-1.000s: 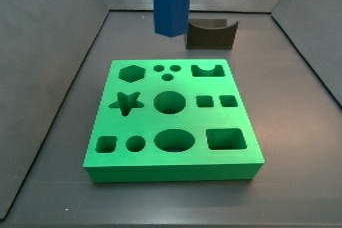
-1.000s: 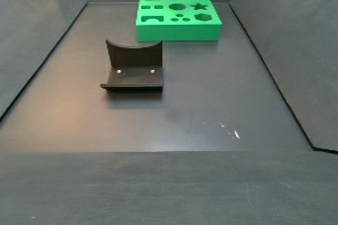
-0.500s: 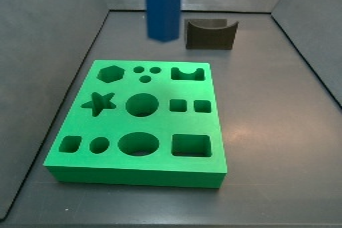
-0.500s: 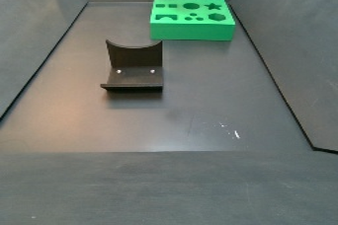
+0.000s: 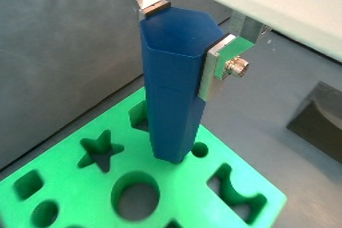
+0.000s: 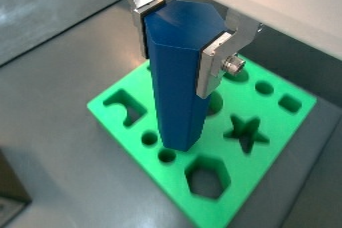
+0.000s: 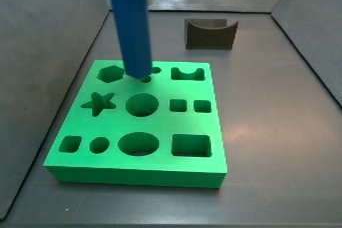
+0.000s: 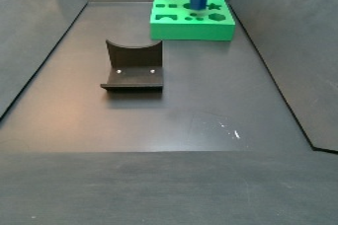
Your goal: Insert the hexagon object.
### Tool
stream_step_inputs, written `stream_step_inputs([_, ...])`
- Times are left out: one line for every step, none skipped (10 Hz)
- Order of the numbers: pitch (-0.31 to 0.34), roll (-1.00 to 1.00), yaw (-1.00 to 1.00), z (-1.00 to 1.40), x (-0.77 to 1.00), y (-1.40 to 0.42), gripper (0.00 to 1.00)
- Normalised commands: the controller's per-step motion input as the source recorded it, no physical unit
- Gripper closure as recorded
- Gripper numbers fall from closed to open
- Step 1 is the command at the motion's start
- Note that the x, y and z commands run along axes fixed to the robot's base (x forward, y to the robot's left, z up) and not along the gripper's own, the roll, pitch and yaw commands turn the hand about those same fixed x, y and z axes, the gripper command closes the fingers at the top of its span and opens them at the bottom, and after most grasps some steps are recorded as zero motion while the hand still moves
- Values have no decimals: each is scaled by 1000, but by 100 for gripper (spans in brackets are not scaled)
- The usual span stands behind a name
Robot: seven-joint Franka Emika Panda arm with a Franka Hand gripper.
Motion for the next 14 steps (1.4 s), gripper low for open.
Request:
stream_step_inputs([-54, -216, 54, -80, -186, 74, 100])
stream_step_inputs([0, -80, 0, -49, 0, 0, 100])
stream_step_inputs([-99, -4, -11, -106, -677, 51, 100])
stream_step_inputs([-117, -7, -9, -91, -846, 89, 100])
stream_step_inputs([-111, -40, 0, -54, -817, 154, 100])
stream_step_inputs([-113, -71, -11, -34, -714, 140, 100])
stream_step_inputs([-100, -90, 0, -83, -429, 126, 100])
stream_step_inputs([-27, -73, 0, -246, 0, 6, 100])
stream_step_inputs([-9, -67, 0, -323, 17, 0, 100])
stream_step_inputs([0, -91, 0, -314, 169, -6, 100])
stream_step_inputs([0, -50, -20, -314, 469, -26, 100])
stream_step_inputs([1, -36, -69, -300, 523, -17, 100])
stream_step_inputs([0, -56, -80, -249, 440, -40, 100])
stream_step_inputs([-63, -50, -23, -206, 131, -37, 100])
